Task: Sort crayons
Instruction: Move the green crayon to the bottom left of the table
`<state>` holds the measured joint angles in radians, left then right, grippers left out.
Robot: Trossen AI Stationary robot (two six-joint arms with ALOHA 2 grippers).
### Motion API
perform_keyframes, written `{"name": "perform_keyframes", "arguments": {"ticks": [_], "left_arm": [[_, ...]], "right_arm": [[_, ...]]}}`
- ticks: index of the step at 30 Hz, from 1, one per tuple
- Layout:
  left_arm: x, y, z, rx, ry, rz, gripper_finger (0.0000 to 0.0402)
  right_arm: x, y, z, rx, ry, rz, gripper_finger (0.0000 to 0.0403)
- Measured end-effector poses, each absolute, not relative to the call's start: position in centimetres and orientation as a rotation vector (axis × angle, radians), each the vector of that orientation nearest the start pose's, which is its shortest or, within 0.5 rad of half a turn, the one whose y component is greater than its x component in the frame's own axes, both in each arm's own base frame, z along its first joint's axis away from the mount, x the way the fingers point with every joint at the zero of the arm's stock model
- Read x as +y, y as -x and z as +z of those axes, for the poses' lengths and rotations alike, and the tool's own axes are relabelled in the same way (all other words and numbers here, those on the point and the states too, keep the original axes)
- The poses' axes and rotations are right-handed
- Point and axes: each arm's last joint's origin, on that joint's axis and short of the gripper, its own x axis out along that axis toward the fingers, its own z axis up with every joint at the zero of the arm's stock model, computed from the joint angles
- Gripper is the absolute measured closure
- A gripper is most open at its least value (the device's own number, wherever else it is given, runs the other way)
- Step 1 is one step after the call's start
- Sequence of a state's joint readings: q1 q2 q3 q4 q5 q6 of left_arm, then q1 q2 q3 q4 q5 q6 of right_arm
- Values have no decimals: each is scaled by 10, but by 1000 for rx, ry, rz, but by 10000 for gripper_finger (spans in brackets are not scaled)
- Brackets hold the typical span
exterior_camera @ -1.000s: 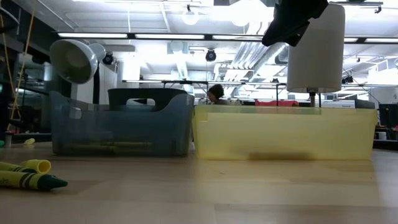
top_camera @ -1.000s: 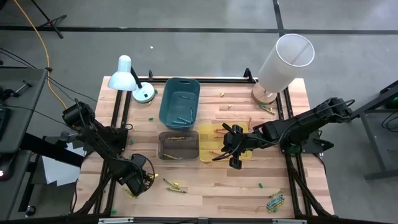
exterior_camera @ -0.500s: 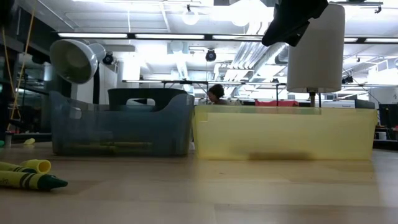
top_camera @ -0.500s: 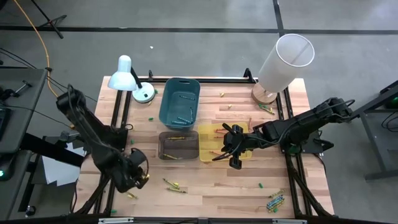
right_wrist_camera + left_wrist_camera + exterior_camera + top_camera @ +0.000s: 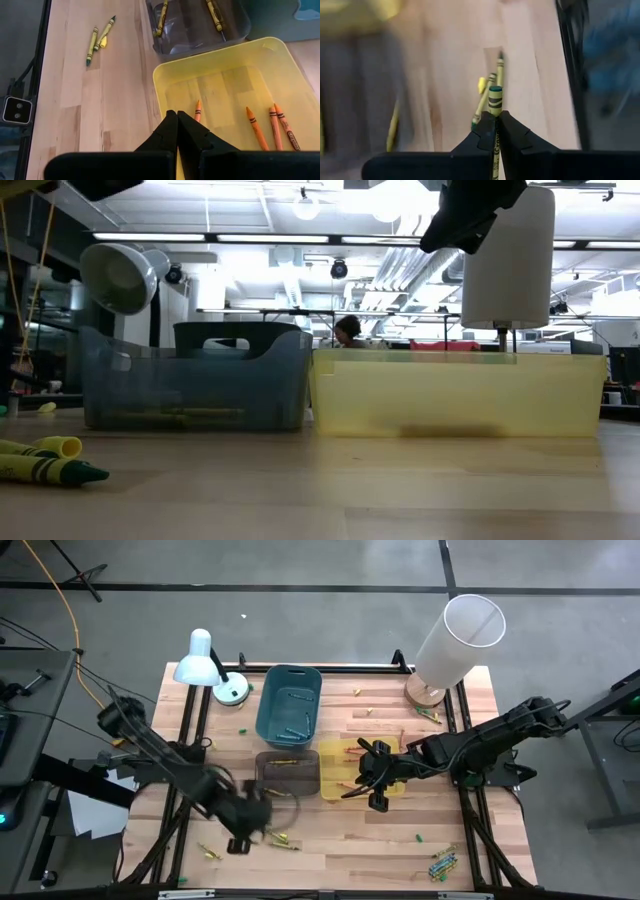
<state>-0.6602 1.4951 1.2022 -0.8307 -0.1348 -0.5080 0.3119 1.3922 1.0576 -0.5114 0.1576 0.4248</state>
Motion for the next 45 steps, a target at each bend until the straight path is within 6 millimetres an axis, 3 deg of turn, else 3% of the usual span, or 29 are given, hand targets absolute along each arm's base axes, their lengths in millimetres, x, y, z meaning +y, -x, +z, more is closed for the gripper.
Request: {"name": "perform_keyframes", "arguments": {"ticks": [5, 9, 15, 28, 37, 45], "left_arm": [[-208, -268, 233, 1154, -211, -396, 401], [-228, -287, 204, 1200, -211, -482, 401], [-251, -296, 181, 1214, -241, -517, 401], [-247, -300, 150, 1304, -289, -360, 401], [-245, -300, 150, 1288, -363, -352, 394], [-245, -300, 149, 1296, -360, -358, 355]], "right_arm": [[83, -276, 267, 835, -194, -30, 402], [80, -277, 267, 835, -197, -38, 402], [75, -278, 267, 834, -156, -32, 402], [70, -279, 267, 843, -132, -22, 402], [70, -278, 266, 850, -122, -21, 402], [70, -278, 266, 850, -122, -21, 402]]}}
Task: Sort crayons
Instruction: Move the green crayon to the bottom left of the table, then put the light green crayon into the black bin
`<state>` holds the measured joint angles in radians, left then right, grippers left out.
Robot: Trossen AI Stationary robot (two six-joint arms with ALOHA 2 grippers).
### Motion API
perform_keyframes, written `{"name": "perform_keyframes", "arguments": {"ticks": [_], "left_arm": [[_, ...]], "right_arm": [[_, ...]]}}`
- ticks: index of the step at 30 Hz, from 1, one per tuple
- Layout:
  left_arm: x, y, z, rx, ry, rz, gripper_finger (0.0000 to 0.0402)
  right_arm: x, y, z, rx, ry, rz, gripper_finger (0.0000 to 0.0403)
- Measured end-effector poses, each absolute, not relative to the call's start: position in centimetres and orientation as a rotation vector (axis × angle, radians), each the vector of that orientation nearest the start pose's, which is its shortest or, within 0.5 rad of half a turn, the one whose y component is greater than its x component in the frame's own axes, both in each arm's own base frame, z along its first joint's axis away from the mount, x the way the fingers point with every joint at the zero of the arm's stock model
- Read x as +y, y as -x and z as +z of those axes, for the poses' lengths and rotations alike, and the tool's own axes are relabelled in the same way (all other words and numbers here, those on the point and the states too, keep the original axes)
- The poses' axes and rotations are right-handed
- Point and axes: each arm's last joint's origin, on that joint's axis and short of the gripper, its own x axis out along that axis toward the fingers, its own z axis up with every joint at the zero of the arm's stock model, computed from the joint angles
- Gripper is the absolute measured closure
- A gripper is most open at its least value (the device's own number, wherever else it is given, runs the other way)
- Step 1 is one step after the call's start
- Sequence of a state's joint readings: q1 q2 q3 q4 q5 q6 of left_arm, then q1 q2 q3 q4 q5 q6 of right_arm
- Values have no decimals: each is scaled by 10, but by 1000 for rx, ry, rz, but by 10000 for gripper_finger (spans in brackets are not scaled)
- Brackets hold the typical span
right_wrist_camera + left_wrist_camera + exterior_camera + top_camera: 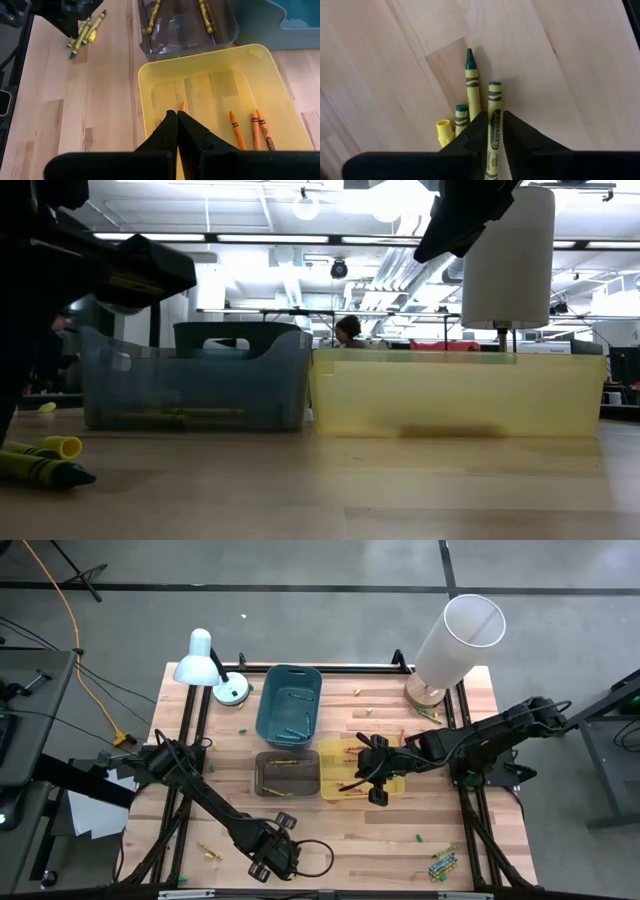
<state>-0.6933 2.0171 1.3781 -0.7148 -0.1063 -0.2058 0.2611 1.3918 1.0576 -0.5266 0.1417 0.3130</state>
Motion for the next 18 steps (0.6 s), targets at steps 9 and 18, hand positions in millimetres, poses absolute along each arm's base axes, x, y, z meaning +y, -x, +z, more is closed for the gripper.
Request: {"name": "perform_keyframes", "arguments": {"ticks": [9, 18], "left_arm": [[-243, -297, 153, 1311, -358, -349, 297], [-227, -255, 221, 1352, -200, -256, 275]], "right_arm": [[70, -278, 266, 850, -122, -21, 402], [70, -278, 266, 851, -121, -21, 402]]}}
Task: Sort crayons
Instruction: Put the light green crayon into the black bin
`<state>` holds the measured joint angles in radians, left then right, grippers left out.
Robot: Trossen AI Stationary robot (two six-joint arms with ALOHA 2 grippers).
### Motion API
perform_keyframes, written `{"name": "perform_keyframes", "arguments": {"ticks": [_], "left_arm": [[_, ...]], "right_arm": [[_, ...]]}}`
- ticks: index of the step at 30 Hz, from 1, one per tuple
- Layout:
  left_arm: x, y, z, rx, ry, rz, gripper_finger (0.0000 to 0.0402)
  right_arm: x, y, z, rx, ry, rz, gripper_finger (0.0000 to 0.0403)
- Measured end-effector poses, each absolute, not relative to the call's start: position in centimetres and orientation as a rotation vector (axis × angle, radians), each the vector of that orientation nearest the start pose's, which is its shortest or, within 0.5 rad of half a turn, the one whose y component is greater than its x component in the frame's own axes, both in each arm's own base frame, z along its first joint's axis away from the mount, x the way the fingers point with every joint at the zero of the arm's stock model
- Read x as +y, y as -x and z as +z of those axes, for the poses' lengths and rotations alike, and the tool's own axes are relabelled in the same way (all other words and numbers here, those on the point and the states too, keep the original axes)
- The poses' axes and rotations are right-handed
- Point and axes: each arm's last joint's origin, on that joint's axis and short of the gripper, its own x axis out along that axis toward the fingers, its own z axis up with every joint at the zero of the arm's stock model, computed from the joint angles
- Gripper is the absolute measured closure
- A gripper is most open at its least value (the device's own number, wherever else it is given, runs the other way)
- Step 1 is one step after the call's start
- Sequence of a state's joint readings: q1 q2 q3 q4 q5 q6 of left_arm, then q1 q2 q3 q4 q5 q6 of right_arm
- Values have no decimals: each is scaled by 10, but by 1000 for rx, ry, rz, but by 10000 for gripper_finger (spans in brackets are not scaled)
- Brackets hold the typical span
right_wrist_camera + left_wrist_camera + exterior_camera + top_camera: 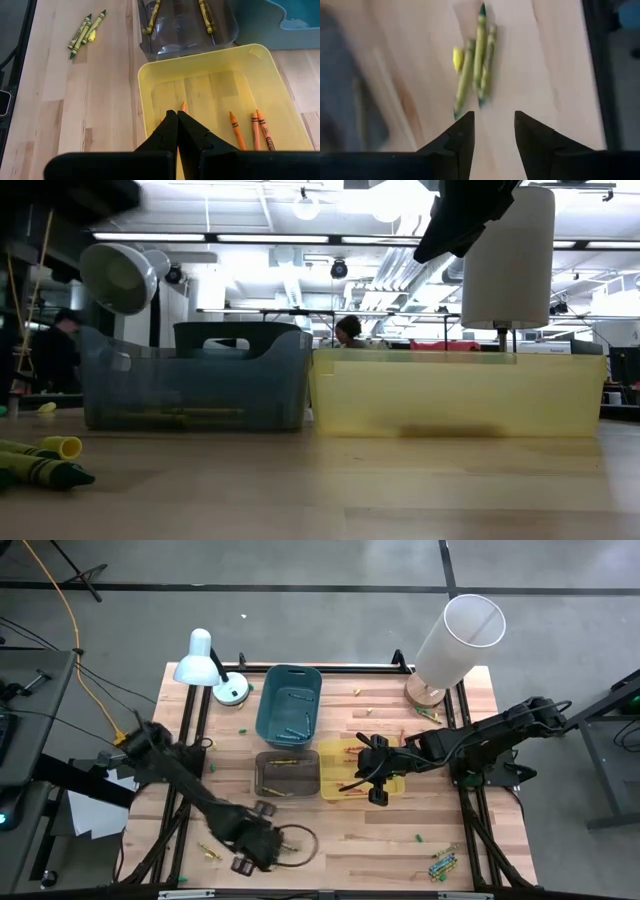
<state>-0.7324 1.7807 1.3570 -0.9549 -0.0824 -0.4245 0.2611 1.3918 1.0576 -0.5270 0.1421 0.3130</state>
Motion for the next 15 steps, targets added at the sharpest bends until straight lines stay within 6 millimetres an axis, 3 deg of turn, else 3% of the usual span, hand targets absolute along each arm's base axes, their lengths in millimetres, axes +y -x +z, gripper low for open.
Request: {"name": "perform_keyframes", "arguments": {"ticks": [4, 9, 11, 15], "left_arm": [[-230, -209, 242, 1310, -125, -229, 275], [-249, -154, 233, 1339, -133, -272, 275], [-260, -142, 226, 1337, -144, -313, 275], [-277, -139, 207, 1357, -119, -319, 275]], "right_arm": [[70, -278, 267, 850, -121, -21, 402], [70, -278, 267, 850, -121, -22, 402], [70, -278, 267, 850, -125, -23, 402], [70, -278, 267, 846, -147, -46, 402]]}}
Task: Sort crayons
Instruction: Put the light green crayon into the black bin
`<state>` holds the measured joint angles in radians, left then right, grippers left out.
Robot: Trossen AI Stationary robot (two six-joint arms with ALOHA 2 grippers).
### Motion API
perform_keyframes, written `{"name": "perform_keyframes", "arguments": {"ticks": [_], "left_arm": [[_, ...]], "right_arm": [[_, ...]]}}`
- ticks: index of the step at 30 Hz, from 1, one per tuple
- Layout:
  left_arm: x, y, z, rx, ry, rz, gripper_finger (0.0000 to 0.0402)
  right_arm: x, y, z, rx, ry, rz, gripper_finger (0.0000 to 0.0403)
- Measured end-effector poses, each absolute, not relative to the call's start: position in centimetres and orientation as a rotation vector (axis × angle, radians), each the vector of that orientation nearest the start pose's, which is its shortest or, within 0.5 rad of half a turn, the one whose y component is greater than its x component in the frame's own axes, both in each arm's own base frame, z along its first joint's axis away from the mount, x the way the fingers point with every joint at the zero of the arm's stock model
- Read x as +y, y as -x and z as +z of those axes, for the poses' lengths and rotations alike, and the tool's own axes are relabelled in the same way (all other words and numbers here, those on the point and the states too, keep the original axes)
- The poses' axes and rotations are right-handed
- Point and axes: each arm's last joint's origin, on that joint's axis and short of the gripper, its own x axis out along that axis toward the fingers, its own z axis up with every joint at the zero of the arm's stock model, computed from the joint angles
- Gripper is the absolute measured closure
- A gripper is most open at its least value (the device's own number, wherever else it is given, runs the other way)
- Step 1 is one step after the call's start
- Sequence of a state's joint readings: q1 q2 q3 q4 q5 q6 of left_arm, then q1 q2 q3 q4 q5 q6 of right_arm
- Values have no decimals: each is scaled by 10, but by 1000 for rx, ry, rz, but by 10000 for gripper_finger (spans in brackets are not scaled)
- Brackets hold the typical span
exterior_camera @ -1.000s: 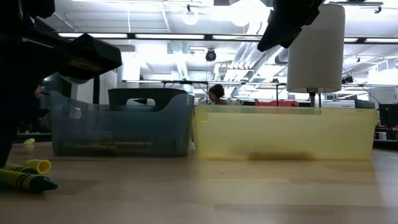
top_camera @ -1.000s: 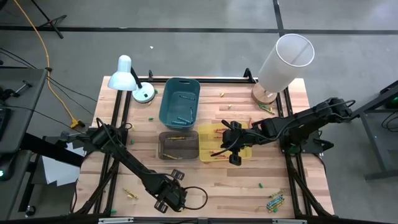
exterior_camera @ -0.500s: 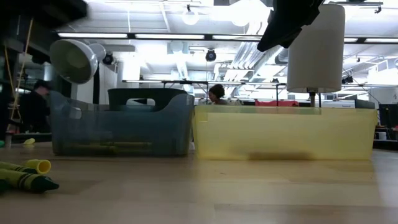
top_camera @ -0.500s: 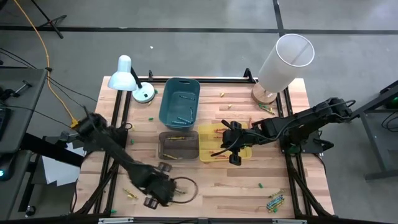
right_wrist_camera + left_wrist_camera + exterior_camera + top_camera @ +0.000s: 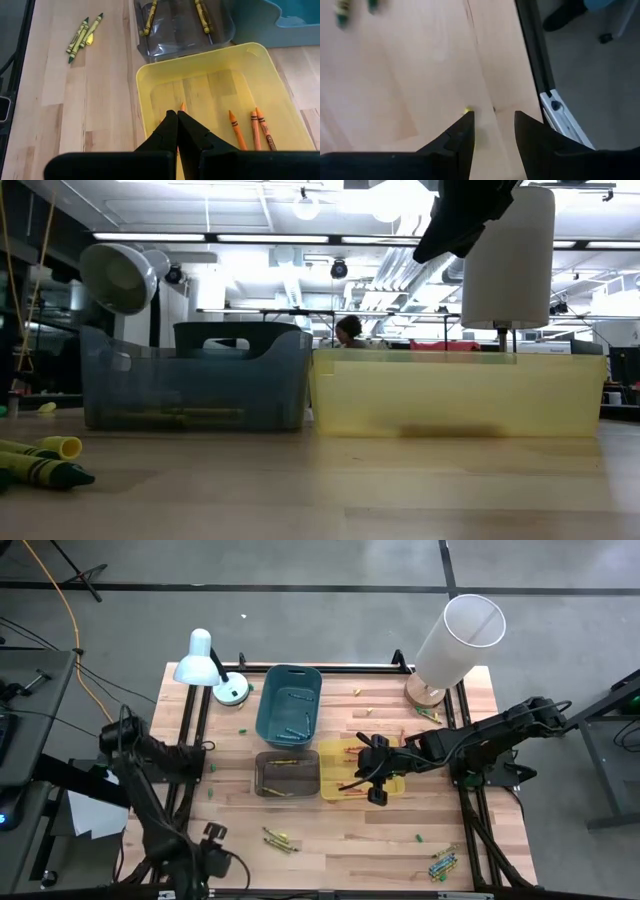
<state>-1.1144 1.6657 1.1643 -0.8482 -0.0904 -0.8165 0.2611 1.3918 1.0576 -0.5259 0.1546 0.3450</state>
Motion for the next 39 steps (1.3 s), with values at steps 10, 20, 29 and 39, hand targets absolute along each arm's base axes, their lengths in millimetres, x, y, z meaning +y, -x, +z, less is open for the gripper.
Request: {"name": "perform_keyframes", "arguments": {"ticks": [10, 20, 29, 39], "left_arm": [[-286, -144, 159, 1498, -214, -210, 275], [-287, -148, 143, 1534, -177, -123, 275], [-284, -148, 133, 1562, -147, -143, 304], [-272, -163, 142, 1553, -91, -118, 395]], "right_arm": [[69, -278, 267, 842, -160, -68, 402], [69, -278, 267, 842, -180, -78, 402], [69, -278, 267, 842, -187, -81, 402], [69, -278, 267, 842, -185, -80, 402]]}}
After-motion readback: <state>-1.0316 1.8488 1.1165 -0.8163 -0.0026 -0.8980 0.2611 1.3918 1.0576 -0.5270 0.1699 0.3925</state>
